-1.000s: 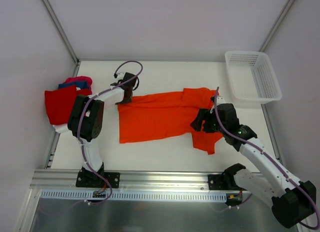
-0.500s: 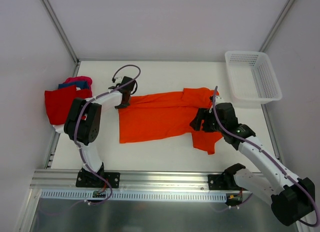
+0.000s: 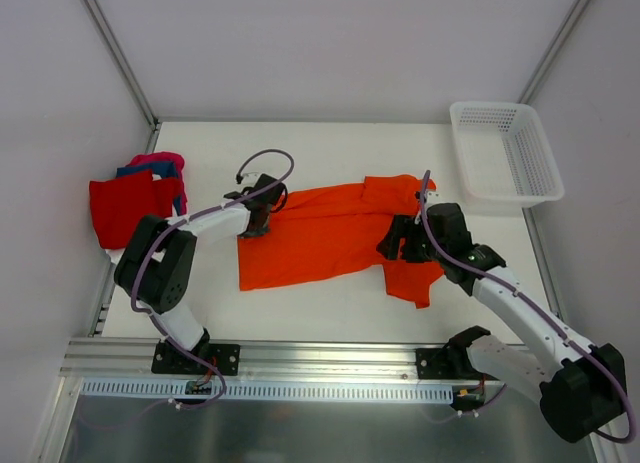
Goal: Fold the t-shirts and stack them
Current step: Fold the tshirt
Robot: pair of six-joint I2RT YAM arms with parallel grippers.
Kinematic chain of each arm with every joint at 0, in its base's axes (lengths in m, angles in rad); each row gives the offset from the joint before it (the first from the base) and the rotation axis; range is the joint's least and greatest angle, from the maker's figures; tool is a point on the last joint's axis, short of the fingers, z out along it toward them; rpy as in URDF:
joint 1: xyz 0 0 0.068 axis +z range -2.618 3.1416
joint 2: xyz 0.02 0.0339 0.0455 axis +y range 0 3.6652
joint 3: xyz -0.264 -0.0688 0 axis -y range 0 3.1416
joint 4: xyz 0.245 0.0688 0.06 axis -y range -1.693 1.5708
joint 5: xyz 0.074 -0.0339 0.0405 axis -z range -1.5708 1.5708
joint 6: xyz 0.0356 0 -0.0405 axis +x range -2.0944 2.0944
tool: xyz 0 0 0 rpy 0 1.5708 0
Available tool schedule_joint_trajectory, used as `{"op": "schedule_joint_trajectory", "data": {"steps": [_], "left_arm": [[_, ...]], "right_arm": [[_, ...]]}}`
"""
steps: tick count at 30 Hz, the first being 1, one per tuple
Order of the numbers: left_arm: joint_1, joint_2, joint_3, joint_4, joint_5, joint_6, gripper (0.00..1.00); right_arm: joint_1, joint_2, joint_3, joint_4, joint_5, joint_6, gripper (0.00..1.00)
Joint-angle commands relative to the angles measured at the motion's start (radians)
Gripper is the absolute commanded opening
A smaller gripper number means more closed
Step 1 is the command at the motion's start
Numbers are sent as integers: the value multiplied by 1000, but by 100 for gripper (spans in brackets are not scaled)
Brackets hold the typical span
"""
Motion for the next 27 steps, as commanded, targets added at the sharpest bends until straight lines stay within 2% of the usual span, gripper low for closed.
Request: {"op": "schedule_joint_trajectory", "data": {"steps": [1,10,17,27], "left_arm": [[-55,-37,-2,-30,-15,-41,0],[-138,-7,-11,-65,-37,-91,0],[-140,2,-18,-98,-98,-111,0],[-105,29,81,-173,-181,-176,0]], "right_arm": [[5,11,-4,36,-10,10,74],[7,31,-4,28,7,4,73],[5,59,-4,34,1,7,74],[5,86,-4,36,1,4,73]]}}
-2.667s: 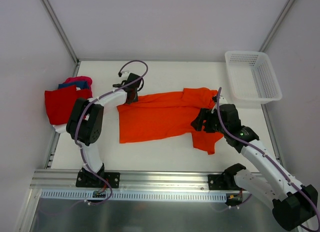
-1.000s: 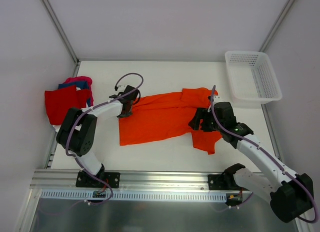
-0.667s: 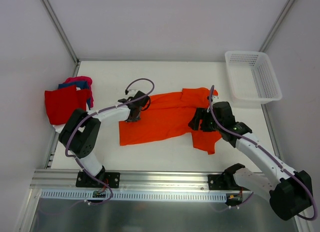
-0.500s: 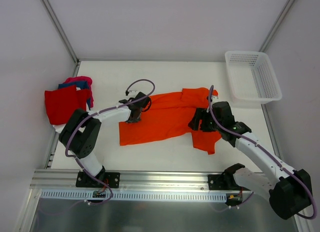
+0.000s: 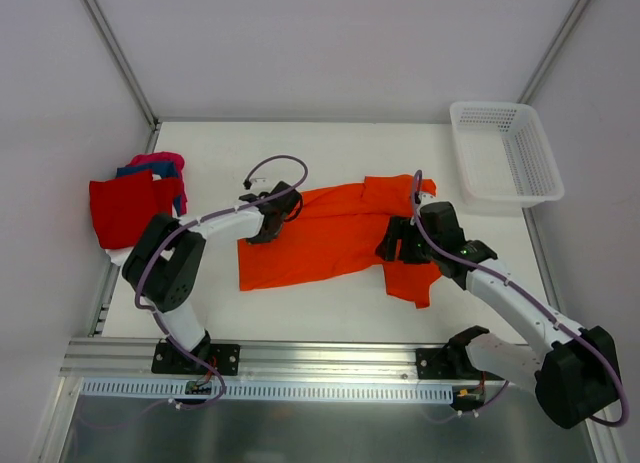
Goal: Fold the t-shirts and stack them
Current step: Fold the tshirt
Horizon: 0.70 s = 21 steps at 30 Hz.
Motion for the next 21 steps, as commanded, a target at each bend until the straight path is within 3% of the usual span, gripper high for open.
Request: {"op": "schedule_joint_trajectory", "data": {"steps": [1,14,16,18,19,20,21], "left_arm": [[27,-9,59,-55,-72,-43,0],[140,58,259,-57,-107,78,0],[143,78,280,-57,-104,93,0],[142,86,289,-57,-98,96,0],[142,84,289,-55,-96,96,0],[142,83,285,-57,-95,96,0],[143,78,280,-57,-93,93,0]], "right_arm": [[5,1,-6,34,1,3,73],[11,139,8,153,-61,23,71],[12,206,30,198,-88,38,64],[17,275,97,257,-113,41,50],[17,354,134,258,-114,43,41],[17,399,174,256,-122,40,24],[18,445,260,249,-139,34,14]]}}
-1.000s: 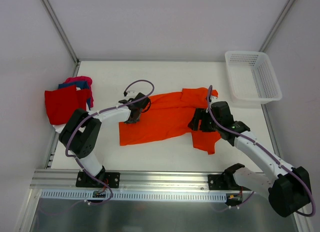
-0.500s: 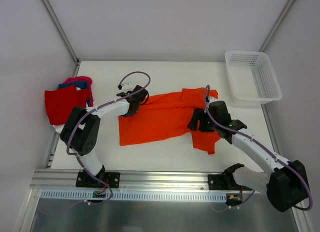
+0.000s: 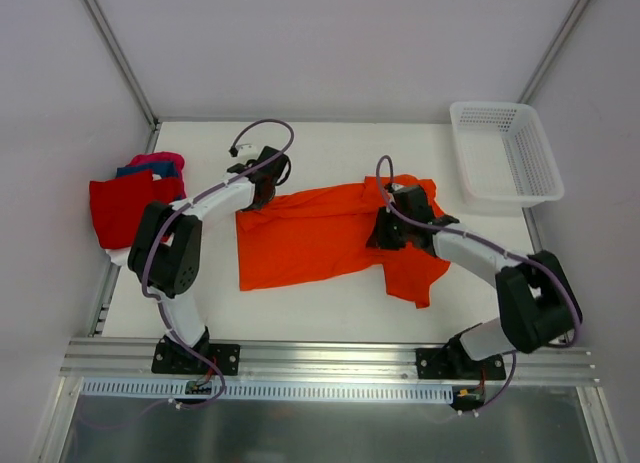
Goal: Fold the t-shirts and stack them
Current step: Fold the tshirt
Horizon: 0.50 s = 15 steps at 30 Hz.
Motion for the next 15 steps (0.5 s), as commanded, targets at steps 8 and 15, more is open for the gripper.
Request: {"op": "schedule_joint_trajectory", "data": {"steps": [8,15], "left_arm": [[-2,-45,-36,-19,-8,20,0],[-2,-34,-47,-18,-15,19,0]], "right_arm": [[38,427,511,50,-94,7,0],[52,688,795,-77,-152,24,0]]}}
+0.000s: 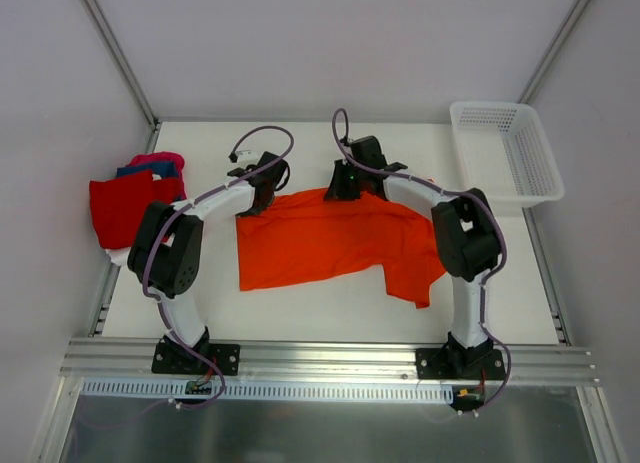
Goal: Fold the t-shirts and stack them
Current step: Fold the tshirt
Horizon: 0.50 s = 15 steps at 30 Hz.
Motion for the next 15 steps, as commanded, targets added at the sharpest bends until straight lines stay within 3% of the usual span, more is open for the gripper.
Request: {"op": "schedule_joint_trajectory", "data": {"steps": [1,15], "left_arm": [[2,-33,-2,-16,-26,14,0],[58,16,137,-16,-28,104,0]], "right_arm": [[12,90,110,-83,-41,15,1],[29,201,239,-177,17,6,0]]}}
